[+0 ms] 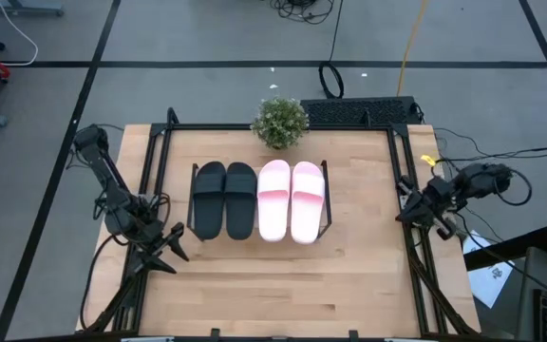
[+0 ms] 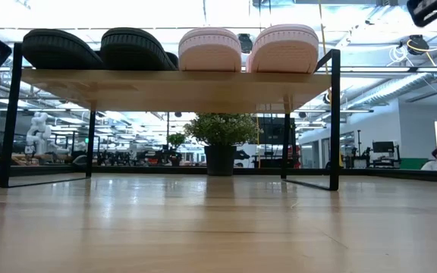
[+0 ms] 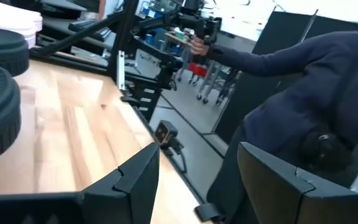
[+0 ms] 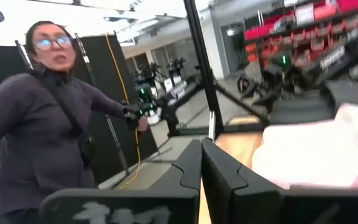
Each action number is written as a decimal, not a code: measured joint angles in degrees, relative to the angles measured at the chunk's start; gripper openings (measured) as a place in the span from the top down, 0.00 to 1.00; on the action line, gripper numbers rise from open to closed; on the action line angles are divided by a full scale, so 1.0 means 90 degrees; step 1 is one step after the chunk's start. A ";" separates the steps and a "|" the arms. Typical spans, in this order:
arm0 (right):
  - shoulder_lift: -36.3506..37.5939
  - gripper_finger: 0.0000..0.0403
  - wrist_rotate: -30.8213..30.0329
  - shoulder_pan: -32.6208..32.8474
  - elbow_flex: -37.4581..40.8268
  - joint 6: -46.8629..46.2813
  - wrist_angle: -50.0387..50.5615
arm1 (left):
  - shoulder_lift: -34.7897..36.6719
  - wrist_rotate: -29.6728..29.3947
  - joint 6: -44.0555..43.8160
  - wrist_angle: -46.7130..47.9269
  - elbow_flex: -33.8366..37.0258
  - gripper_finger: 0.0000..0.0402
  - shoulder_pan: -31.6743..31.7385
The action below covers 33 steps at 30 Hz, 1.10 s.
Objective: Pick and place slides into the shelf
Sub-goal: Return to Home Position
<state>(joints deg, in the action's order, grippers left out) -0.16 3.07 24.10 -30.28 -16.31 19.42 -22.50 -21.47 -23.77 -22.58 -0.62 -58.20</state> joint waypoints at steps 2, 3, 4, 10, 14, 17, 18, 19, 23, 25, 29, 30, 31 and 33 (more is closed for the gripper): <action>0.0000 1.00 -0.0003 0.0000 0.0238 -0.0086 -0.0112 | -0.0051 -0.0040 0.0073 0.0000 0.0000 0.47 -0.0002; -0.0002 1.00 -0.0005 0.0000 0.0371 -0.0018 -0.0250 | -0.0057 -0.0050 0.0101 -0.0002 0.0000 0.47 -0.0002; -0.0001 1.00 -0.0011 0.0000 0.0529 0.0107 -0.0473 | -0.0057 -0.0055 0.0132 -0.0002 0.0000 0.47 -0.0002; 0.0000 1.00 -0.0015 0.0000 0.1852 0.0233 -0.2032 | -0.0054 -0.0069 0.0184 -0.0003 0.0000 0.47 -0.0004; 0.0000 1.00 -0.0025 0.0000 0.2664 0.0049 -0.2915 | -0.0054 -0.0077 0.0353 0.0001 0.0000 0.47 -0.0027; -0.0005 1.00 -0.0025 0.0000 0.3051 -0.0158 -0.3435 | -0.0054 -0.0122 0.0428 0.0001 0.0000 0.47 -0.0091; -0.0007 1.00 -0.0025 0.0000 0.3169 -0.0235 -0.3708 | -0.0054 -0.0124 0.0450 0.0005 0.0000 0.47 -0.0110; 0.0006 1.00 -0.0037 0.0000 0.3237 -0.0271 -0.3776 | -0.0054 -0.0137 0.0466 0.0009 0.0000 0.47 -0.0134; -0.0027 1.00 -0.0320 -0.0006 0.3239 0.0000 -0.3787 | -0.0054 -0.0205 0.0530 0.0050 0.0000 0.47 -0.0217; -0.0016 1.00 -0.0326 -0.0005 0.3240 0.0060 -0.3863 | -0.0056 -0.0305 0.0644 0.0069 0.0000 0.47 -0.0257; -0.0022 1.00 -0.0335 -0.0005 0.3247 0.0112 -0.3786 | -0.0054 -0.0427 0.0674 0.0069 0.0000 0.47 -0.0328; -0.0022 1.00 -0.0338 -0.0005 0.3247 0.0125 -0.3768 | -0.0054 -0.0425 0.0674 0.0065 0.0000 0.47 -0.0355; -0.0022 1.00 -0.0336 -0.0005 0.3249 0.0128 -0.3699 | -0.0055 -0.0424 0.0676 0.0070 0.0000 0.47 -0.0388; -0.0024 1.00 -0.0335 -0.0005 0.3253 0.0127 -0.3652 | -0.0059 -0.0421 0.0639 0.0127 0.0000 0.47 -0.0447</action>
<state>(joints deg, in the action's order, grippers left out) -0.38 0.05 24.05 -1.00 -15.17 -13.44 -23.03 -25.26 -18.02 -21.43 -0.62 -62.23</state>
